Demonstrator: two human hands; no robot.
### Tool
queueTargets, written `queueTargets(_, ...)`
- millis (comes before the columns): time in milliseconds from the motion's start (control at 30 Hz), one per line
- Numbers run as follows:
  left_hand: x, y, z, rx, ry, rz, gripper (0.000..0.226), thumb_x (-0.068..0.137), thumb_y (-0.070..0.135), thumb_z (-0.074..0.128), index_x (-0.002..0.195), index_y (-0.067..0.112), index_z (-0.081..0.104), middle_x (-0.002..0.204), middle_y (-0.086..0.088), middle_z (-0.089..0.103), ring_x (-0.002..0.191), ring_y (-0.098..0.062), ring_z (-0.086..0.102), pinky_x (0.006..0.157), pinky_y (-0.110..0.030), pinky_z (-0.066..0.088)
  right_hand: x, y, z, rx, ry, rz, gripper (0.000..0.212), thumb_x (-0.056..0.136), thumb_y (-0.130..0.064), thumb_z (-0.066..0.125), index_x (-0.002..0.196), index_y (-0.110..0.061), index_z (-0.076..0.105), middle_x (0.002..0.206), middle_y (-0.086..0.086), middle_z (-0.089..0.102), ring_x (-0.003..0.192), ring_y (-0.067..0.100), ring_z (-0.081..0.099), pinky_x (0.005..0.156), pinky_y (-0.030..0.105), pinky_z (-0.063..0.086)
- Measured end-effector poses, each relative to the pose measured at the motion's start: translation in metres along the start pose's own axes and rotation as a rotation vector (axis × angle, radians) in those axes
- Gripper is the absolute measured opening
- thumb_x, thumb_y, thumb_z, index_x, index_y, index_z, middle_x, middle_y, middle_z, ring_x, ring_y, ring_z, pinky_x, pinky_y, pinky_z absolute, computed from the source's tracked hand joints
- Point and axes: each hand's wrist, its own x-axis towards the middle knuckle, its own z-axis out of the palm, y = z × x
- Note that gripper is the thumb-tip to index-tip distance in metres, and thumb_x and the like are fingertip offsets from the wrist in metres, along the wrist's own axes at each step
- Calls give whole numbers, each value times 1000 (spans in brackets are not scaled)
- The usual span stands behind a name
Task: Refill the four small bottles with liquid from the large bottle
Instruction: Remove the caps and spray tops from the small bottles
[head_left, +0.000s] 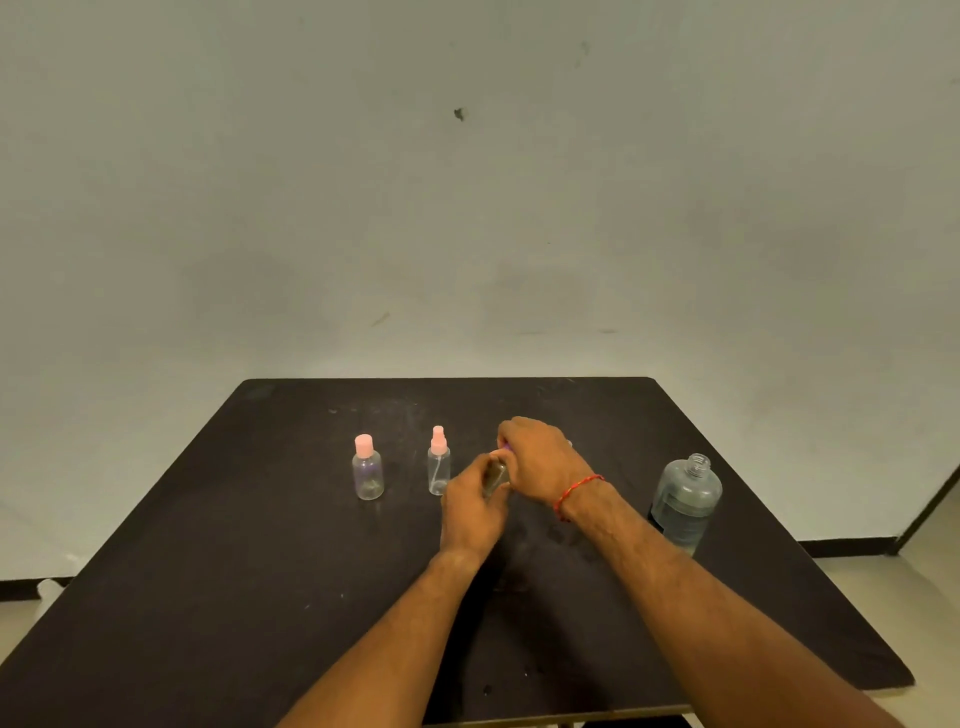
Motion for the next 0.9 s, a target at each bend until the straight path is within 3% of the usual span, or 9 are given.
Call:
queueTargets(200,5,4,-7,43,-91,-19,28,89,10,75,103,33,65,90,16,71,87,7,66,75,-10,49,-3,8,0,51,-54,-48,20,79,-16,69,95,-20,58,96,-4,55,86,14,51,80,29,49)
queueTargets(333,3,3,-5,2,-78,-11,30,89,9,75,102,35,66,92,14,73,90,5,67,80,-16,54,-4,7,-2,190,3,51,39,83,-20,69,118,-24,53,102,-5,56,91,14,55,83,27,49)
queueTargets(433,2,2,-3,1,-81,-4,31,89,15,76,116,29,68,101,18,72,97,6,66,86,-14,54,-2,6,-2,125,29,165,18,89,-35,63,100,-24,56,92,-2,60,83,16,57,74,30,50)
queueTargets(500,2,2,-3,-8,-84,-9,31,90,16,76,117,30,68,103,18,73,100,5,66,90,-18,55,-2,4,-4,94,-8,184,10,88,-28,64,88,-24,55,90,0,61,82,18,57,72,31,50)
queueTargets(567,1,1,-4,-32,-75,-3,28,89,14,75,109,31,69,97,16,74,96,1,69,86,-26,59,-2,2,-5,117,-40,127,13,83,-16,68,87,-22,57,93,-1,59,85,17,56,72,29,47)
queueTargets(667,-1,-1,-6,-28,-61,-3,27,89,13,76,108,30,67,96,13,74,94,2,68,85,-25,58,-4,3,-8,226,-45,36,23,77,-5,68,95,-19,65,97,-2,59,89,15,56,78,27,49)
queueTargets(767,-1,-1,-7,-58,-48,9,26,91,14,74,109,32,67,98,11,74,96,-2,69,86,-27,59,-6,3,-7,343,-38,65,40,75,-13,71,112,-23,61,102,-3,60,91,13,58,81,25,52)
queueTargets(833,-1,-1,-7,-65,-49,5,27,91,13,74,110,31,69,100,12,74,100,-1,69,88,-26,58,-5,3,-5,317,9,126,32,77,-26,73,107,-24,60,96,-4,62,86,12,59,77,26,53)
queueTargets(900,-1,0,-7,-43,-50,-3,28,90,14,76,113,29,69,102,16,73,102,3,67,89,-21,56,-3,2,-5,251,40,173,16,81,-30,72,89,-26,59,88,-3,63,80,13,59,69,25,49)
